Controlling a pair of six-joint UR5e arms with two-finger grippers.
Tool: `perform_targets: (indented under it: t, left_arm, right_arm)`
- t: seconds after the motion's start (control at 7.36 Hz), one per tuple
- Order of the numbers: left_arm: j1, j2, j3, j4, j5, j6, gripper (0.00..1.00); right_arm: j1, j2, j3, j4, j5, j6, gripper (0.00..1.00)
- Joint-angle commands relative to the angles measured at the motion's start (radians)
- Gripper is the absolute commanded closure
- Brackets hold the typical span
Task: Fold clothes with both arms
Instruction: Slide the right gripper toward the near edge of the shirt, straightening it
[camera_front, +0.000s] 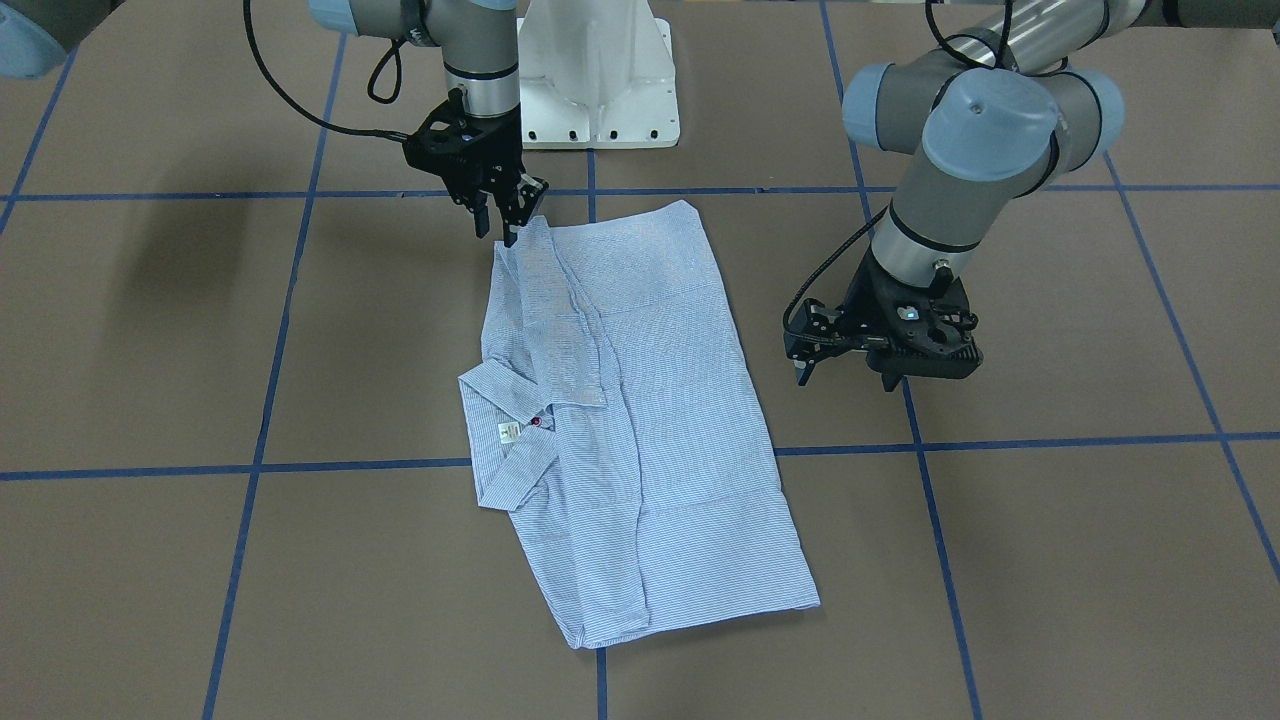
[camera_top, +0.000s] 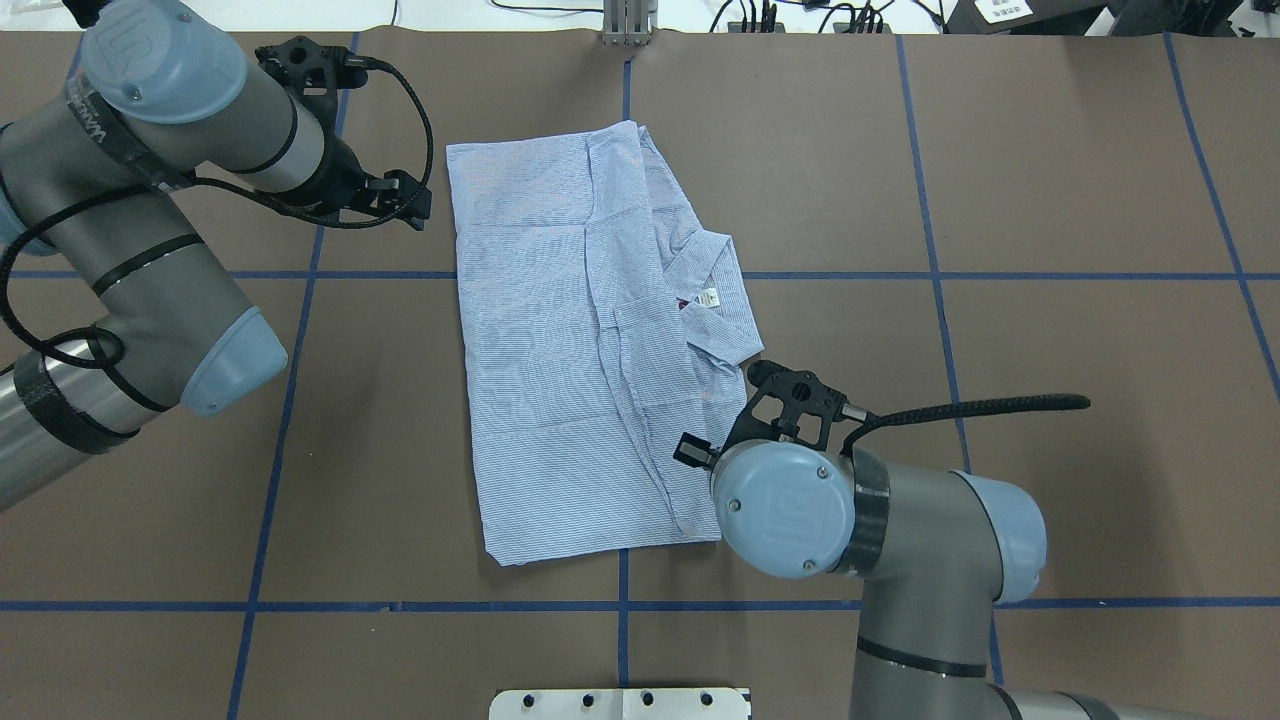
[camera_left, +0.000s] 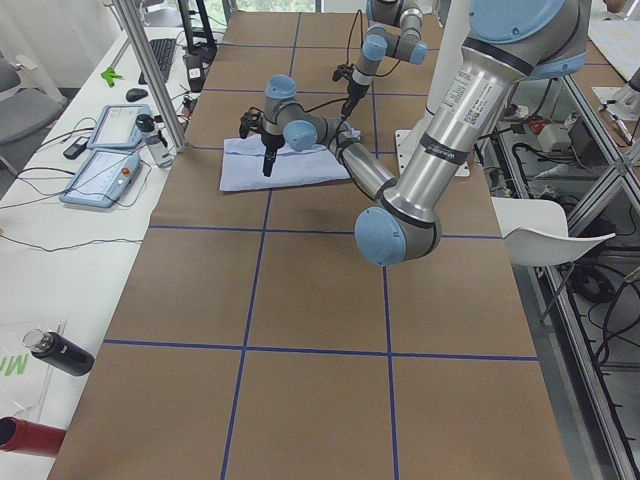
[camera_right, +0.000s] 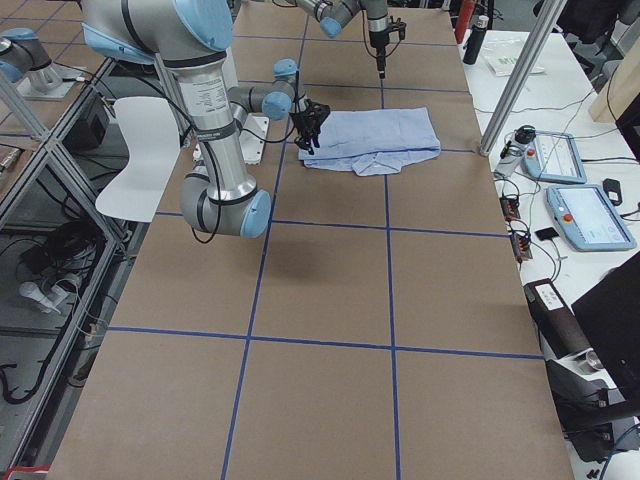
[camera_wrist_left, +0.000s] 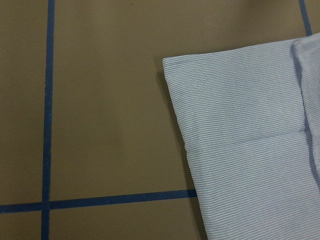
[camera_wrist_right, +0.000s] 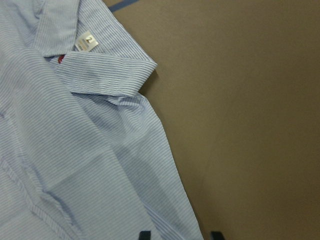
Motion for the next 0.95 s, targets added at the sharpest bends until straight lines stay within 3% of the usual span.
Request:
perform_targets:
  t: [0.0, 0.14, 0.41, 0.82]
  left_arm:
    - [0.001, 0.001, -0.001, -0.001, 0.000, 0.000, 0.00]
    - [0.001, 0.001, -0.003, -0.001, -0.002, 0.000, 0.00]
    - [0.001, 0.019, -0.038, -0.001, -0.008, 0.010, 0.00]
    - [-0.002, 0.099, -0.116, -0.001, -0.012, 0.162, 0.00]
  right_arm:
    - [0.152, 0.107, -0.048, -0.039, 0.133, -0.221, 0.00]
    - [0.199, 0.188, -0.096, -0.076, 0.178, -0.324, 0.00]
    - [0.219, 0.218, -0.104, -0.021, 0.169, -0.348, 0.00]
    - [0.231, 0.212, -0.114, 0.091, 0.073, -0.500, 0.00]
